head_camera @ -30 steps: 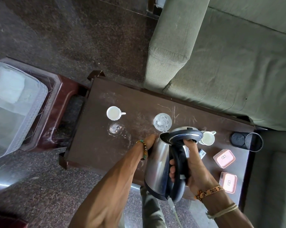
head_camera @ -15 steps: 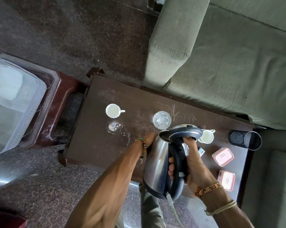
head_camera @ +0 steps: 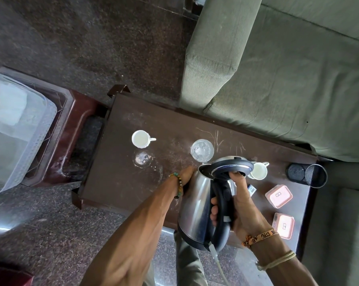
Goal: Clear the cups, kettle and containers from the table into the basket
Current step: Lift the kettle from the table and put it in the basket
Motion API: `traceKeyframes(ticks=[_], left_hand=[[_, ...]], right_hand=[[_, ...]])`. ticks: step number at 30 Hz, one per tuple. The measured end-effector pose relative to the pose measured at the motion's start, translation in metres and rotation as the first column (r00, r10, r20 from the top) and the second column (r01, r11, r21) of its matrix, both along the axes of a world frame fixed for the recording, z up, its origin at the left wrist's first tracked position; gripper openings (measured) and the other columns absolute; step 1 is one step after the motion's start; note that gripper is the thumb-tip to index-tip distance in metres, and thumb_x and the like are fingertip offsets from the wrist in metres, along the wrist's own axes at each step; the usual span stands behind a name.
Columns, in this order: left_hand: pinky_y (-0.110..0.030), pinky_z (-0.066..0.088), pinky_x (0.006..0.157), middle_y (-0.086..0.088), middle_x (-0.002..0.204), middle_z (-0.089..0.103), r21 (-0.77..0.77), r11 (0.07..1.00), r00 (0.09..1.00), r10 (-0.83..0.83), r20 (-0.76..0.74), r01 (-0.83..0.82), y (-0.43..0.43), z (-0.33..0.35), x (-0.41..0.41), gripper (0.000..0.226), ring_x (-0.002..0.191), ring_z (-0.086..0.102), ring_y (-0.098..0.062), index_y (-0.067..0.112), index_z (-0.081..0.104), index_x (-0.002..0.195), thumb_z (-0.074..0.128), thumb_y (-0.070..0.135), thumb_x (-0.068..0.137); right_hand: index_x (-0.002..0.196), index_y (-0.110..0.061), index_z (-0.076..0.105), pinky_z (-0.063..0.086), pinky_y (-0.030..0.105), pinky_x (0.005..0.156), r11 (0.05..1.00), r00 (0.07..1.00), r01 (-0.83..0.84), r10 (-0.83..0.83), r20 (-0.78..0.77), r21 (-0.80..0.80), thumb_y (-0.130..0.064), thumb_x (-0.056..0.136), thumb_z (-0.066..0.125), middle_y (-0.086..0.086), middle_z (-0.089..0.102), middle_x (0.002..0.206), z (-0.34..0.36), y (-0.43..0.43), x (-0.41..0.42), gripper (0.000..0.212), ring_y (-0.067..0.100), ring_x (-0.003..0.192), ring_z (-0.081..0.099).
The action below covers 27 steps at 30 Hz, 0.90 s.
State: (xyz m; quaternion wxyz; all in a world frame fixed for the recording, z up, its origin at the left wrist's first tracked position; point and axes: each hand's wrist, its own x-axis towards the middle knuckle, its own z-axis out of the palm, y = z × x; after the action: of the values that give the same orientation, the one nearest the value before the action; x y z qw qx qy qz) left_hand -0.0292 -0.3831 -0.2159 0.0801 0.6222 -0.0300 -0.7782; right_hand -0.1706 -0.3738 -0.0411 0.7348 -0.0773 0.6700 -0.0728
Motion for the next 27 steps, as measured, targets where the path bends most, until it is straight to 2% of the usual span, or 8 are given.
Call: traceKeyframes(ticks=[5, 8, 12, 16, 18, 21, 24, 27], left_hand=[[-0.027, 0.051, 0.074, -0.002, 0.068, 0.074, 0.005, 1.000, 1.000, -0.026, -0.018, 0.026, -0.001, 0.001, 0.001, 0.053, 0.071, 0.068, -0.020, 0.017, 0.074, 0.049, 0.051, 0.047, 0.087], [-0.024, 0.050, 0.067, 0.000, 0.067, 0.074, -0.011, 0.999, 0.999, -0.050, -0.019, 0.049, -0.002, 0.002, 0.002, 0.052, 0.061, 0.069, -0.015, 0.020, 0.074, 0.049, 0.051, 0.048, 0.087], [-0.029, 0.052, 0.075, -0.002, 0.072, 0.075, -0.031, 0.997, 0.998, -0.069, -0.016, 0.068, -0.002, 0.006, 0.003, 0.049, 0.072, 0.068, -0.019, 0.016, 0.073, 0.059, 0.052, 0.050, 0.086], [-0.040, 0.050, 0.098, -0.010, 0.102, 0.074, -0.060, 0.997, 0.999, -0.049, 0.004, 0.049, -0.002, 0.009, 0.004, 0.036, 0.099, 0.067, -0.026, 0.015, 0.072, 0.084, 0.057, 0.048, 0.082], [-0.042, 0.048, 0.102, -0.011, 0.107, 0.073, -0.061, 0.998, 0.999, -0.023, -0.029, 0.021, -0.002, 0.014, 0.004, 0.040, 0.105, 0.066, -0.027, 0.013, 0.071, 0.092, 0.059, 0.049, 0.080], [-0.044, 0.047, 0.103, -0.013, 0.108, 0.072, -0.117, 0.993, 0.998, 0.008, -0.061, -0.015, -0.003, 0.023, 0.002, 0.043, 0.101, 0.065, -0.028, 0.013, 0.072, 0.093, 0.060, 0.051, 0.079], [-0.049, 0.046, 0.103, -0.015, 0.103, 0.072, -0.229, 0.971, 0.998, 0.062, -0.007, -0.062, -0.003, 0.033, 0.002, 0.033, 0.098, 0.065, -0.029, 0.013, 0.072, 0.085, 0.056, 0.042, 0.087], [-0.051, 0.046, 0.100, -0.022, 0.105, 0.070, -0.360, 0.933, 0.997, 0.040, 0.059, -0.016, -0.001, 0.043, 0.002, 0.038, 0.094, 0.064, -0.029, 0.003, 0.070, 0.093, 0.051, 0.036, 0.092]], right_hand=[[0.061, -0.004, 0.061, 0.047, 0.030, 0.053, 1.000, 1.000, 0.011, -0.011, 0.006, -0.003, -0.085, 0.070, 0.044, 0.018, 0.054, 0.059, 0.000, 0.000, 0.001, 0.083, 0.025, 0.046, 0.051], [0.062, -0.004, 0.060, 0.046, 0.030, 0.054, 1.000, 1.000, 0.011, -0.011, 0.015, -0.001, -0.084, 0.072, 0.043, 0.017, 0.054, 0.059, 0.000, 0.000, 0.001, 0.082, 0.025, 0.047, 0.050], [0.060, -0.005, 0.060, 0.045, 0.029, 0.054, 1.000, 0.999, 0.013, -0.012, 0.036, -0.018, -0.085, 0.072, 0.042, 0.016, 0.052, 0.058, -0.001, 0.001, -0.001, 0.082, 0.024, 0.048, 0.049], [0.057, -0.008, 0.063, 0.046, 0.029, 0.054, 0.997, 0.999, -0.040, 0.041, 0.022, -0.067, -0.090, 0.060, 0.047, 0.017, 0.054, 0.059, -0.007, 0.010, -0.003, 0.084, 0.025, 0.049, 0.050], [0.061, -0.007, 0.065, 0.048, 0.030, 0.056, 0.993, 0.998, -0.065, 0.066, 0.000, -0.099, -0.090, 0.054, 0.049, 0.019, 0.056, 0.062, -0.010, 0.017, -0.005, 0.085, 0.025, 0.051, 0.053], [0.071, -0.008, 0.072, 0.052, 0.033, 0.061, 0.982, 0.996, -0.081, 0.074, -0.050, -0.171, -0.092, 0.055, 0.050, 0.018, 0.062, 0.068, -0.015, 0.028, -0.009, 0.088, 0.027, 0.056, 0.058], [0.085, -0.010, 0.074, 0.053, 0.034, 0.064, 0.971, 0.995, -0.093, 0.087, -0.038, -0.219, -0.094, 0.056, 0.050, 0.019, 0.065, 0.073, -0.013, 0.038, -0.015, 0.092, 0.027, 0.062, 0.062], [0.100, -0.008, 0.071, 0.053, 0.040, 0.074, 0.963, 0.996, -0.090, 0.089, -0.014, -0.253, -0.092, 0.061, 0.052, 0.020, 0.067, 0.080, -0.007, 0.049, -0.019, 0.095, 0.030, 0.070, 0.063]])
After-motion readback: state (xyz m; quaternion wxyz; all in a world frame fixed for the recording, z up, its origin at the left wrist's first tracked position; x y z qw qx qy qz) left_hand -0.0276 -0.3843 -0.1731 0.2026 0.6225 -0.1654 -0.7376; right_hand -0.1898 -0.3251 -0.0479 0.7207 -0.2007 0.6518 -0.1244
